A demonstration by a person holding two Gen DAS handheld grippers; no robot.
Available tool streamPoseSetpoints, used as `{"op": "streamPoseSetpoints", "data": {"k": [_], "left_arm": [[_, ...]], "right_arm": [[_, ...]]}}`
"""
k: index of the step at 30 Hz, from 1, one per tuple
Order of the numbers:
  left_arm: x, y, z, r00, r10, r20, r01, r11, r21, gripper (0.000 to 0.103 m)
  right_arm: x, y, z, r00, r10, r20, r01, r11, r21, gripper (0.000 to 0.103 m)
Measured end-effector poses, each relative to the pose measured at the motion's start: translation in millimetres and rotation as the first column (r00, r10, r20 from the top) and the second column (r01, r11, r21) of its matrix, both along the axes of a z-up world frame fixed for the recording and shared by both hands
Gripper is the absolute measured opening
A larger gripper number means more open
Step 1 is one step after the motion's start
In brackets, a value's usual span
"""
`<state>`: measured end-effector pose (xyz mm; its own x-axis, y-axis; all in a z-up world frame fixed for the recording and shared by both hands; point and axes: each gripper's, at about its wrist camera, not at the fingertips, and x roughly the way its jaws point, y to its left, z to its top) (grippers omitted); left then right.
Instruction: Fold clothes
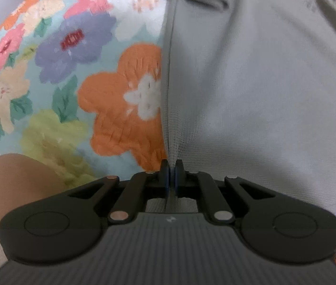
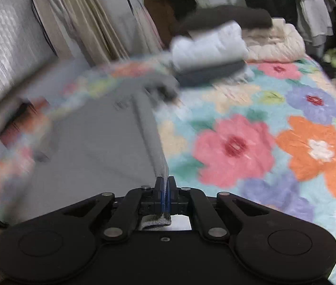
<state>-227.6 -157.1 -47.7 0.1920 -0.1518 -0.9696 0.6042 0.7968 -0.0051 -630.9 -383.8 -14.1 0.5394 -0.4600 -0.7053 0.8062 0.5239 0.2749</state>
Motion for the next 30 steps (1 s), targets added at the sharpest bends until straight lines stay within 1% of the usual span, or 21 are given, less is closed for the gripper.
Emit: {"op": "streamPoseSetpoints", "data": {"k": [2,4,6,8,9,10,11,12,13,14,15,17,18,20,22,24,26,27,28,29,30], "left_arm": [[-0.3,-2.0,-15.0,1.000,-0.014,-0.017,0.014,1.000,0.010,0.004],[-3.6,-2.1,-21.5,1.000,-0.029,-0.001,0.029,1.000,0.002,0.004],[-4.4,-3.3,-22.6,0.999,-0.049,0.002,0.049,0.999,0.008,0.006],[-1.5,-3.5,-16.3,0.999,-0.052,-0.012,0.052,0.999,0.001,0.006],[0.6,-2.1,-9.3,0.999,-0.050,-0.010,0.050,0.999,-0.016,0.007],[2.8,-0.1,-1.1,0.999,-0.047,-0.004,0.047,0.998,-0.038,0.011],[4.5,1.9,8.8,0.999,-0.049,0.009,0.050,0.996,-0.068,0.014],[7.2,5.1,22.0,0.998,-0.048,0.034,0.051,0.992,-0.113,0.025],[10.9,9.4,35.1,0.997,-0.039,0.067,0.049,0.985,-0.165,0.040],[14.8,13.9,47.5,0.994,-0.025,0.103,0.047,0.975,-0.216,0.054],[18.6,17.1,57.6,0.990,-0.010,0.144,0.046,0.966,-0.254,0.056],[30.1,17.8,71.9,0.972,0.007,0.234,0.061,0.958,-0.281,0.057],[36.6,14.6,74.4,0.966,0.004,0.260,0.075,0.954,-0.292,0.057],[51.3,6.5,76.8,0.954,-0.006,0.299,0.106,0.942,-0.319,0.057],[68.3,-10.6,71.3,0.948,-0.019,0.317,0.133,0.930,-0.344,0.058],[86.7,-33.1,63.3,0.942,-0.037,0.334,0.165,0.917,-0.363,0.060],[107.4,-53.7,55.9,0.931,-0.031,0.363,0.177,0.910,-0.374,0.060],[120.9,-61.1,53.7,0.920,0.004,0.392,0.163,0.906,-0.391,0.061],[136.2,-65.0,49.6,0.909,0.048,0.413,0.139,0.901,-0.410,0.065],[155.1,-67.7,44.7,0.913,0.082,0.399,0.108,0.895,-0.433,0.068],[175.5,-69.2,38.2,0.934,0.103,0.342,0.070,0.886,-0.459,0.074]], "right_arm": [[-6.5,-7.1,-29.6,0.997,-0.050,-0.052,0.054,0.996,0.067,0.003],[-6.5,-8.3,-50.1,0.994,-0.048,-0.095,0.056,0.994,0.089,0.003],[2.4,-10.0,-57.9,0.989,-0.017,-0.145,0.029,0.996,0.080,0.003],[11.3,-12.1,-61.6,0.981,0.019,-0.194,-0.005,0.997,0.073,0.003],[15.2,-14.7,-59.6,0.975,0.033,-0.220,-0.018,0.997,0.070,0.004],[16.5,-16.3,-55.9,0.968,0.031,-0.248,-0.016,0.998,0.060,0.007],[15.0,-17.6,-52.3,0.962,0.021,-0.273,-0.005,0.998,0.060,0.010],[12.8,-18.9,-48.8,0.955,0.012,-0.295,0.007,0.998,0.064,0.022],[10.4,-22.4,-43.7,0.952,-0.004,-0.306,0.028,0.997,0.075,0.038],[8.4,-27.0,-37.1,0.952,-0.025,-0.304,0.052,0.995,0.084,0.047],[8.3,-30.2,-28.5,0.957,-0.040,-0.287,0.065,0.995,0.078,0.058],[18.5,-33.0,-5.8,0.974,-0.029,-0.225,0.038,0.999,0.037,0.058],[28.0,-34.7,6.1,0.982,-0.008,-0.191,0.012,1.000,0.016,0.058],[59.9,-37.7,26.1,0.991,0.085,-0.103,-0.087,0.996,-0.017,0.058],[102.2,-38.8,41.3,0.977,0.209,-0.036,-0.210,0.977,-0.042,0.059],[159.1,-39.2,58.4,0.928,0.373,-0.011,-0.372,0.925,-0.078,0.058],[217.7,-40.5,78.2,0.855,0.518,-0.007,-0.517,0.852,-0.081,0.059],[245.9,-40.8,88.2,0.810,0.587,-0.018,-0.587,0.808,-0.053,0.059],[273.4,-41.2,97.8,0.758,0.651,-0.032,-0.652,0.758,-0.019,0.059],[300.9,-41.6,107.5,0.702,0.711,-0.042,-0.711,0.703,0.016,0.059],[328.0,-40.8,114.6,0.644,0.761,-0.079,-0.758,0.649,0.060,0.059]]}}
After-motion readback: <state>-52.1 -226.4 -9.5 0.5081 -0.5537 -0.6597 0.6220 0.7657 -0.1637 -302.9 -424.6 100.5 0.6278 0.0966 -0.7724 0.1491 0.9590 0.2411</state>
